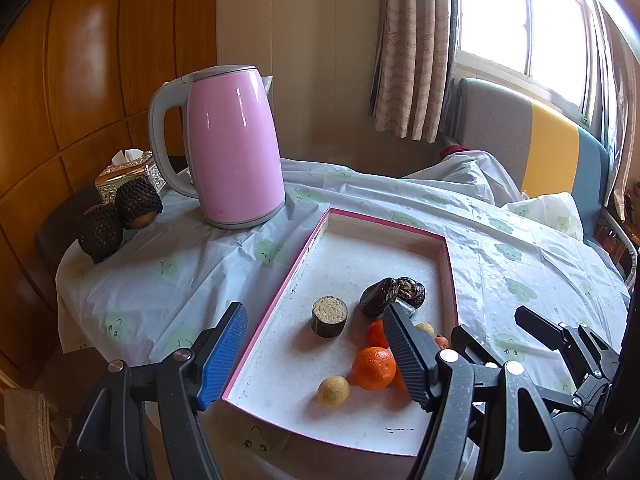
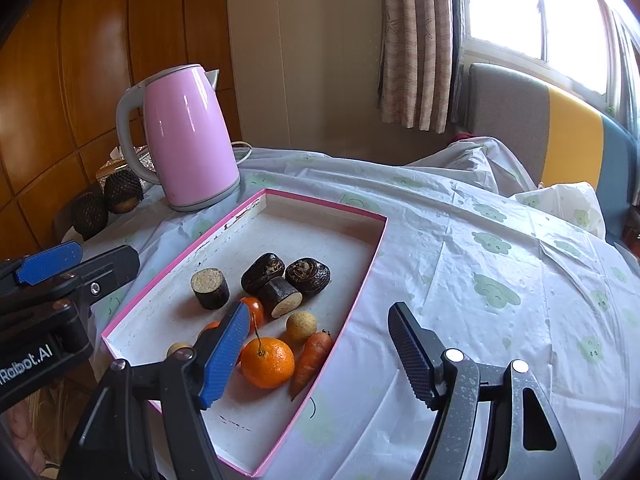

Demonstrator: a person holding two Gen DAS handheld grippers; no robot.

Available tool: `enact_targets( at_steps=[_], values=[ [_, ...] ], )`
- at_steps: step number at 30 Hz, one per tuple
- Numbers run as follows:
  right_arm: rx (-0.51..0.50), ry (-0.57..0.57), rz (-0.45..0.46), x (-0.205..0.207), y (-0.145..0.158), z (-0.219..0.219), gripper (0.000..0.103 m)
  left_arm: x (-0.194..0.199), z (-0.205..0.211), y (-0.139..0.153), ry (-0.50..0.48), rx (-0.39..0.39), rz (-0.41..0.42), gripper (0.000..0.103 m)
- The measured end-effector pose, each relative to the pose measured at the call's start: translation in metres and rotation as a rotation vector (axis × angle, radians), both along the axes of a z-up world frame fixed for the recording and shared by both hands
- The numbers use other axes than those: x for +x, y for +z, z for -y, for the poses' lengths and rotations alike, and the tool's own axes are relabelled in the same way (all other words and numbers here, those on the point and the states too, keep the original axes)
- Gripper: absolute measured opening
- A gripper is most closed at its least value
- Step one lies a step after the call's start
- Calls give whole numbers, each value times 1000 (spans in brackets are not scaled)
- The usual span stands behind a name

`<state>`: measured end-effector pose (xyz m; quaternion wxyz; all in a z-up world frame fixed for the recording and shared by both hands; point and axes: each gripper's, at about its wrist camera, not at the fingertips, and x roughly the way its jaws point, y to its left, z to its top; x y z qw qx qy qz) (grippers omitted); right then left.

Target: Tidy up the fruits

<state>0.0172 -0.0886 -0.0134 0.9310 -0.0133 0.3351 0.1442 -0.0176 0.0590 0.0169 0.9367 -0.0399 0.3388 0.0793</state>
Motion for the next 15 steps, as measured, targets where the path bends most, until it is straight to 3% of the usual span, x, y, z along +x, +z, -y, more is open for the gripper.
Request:
enact_targets(
  at_steps=[6,10,15],
  values=[
    [-1,1,-1,0,0,0,73,2,-1,-2,-2,-12,-10,71],
    [-5,0,-1,-1,-1,0,73,0,0,-1,-7,4,18,56],
    [-4,-8,-3,0,-3,5,73,1,1,-1,-26,3,15,54]
  ],
)
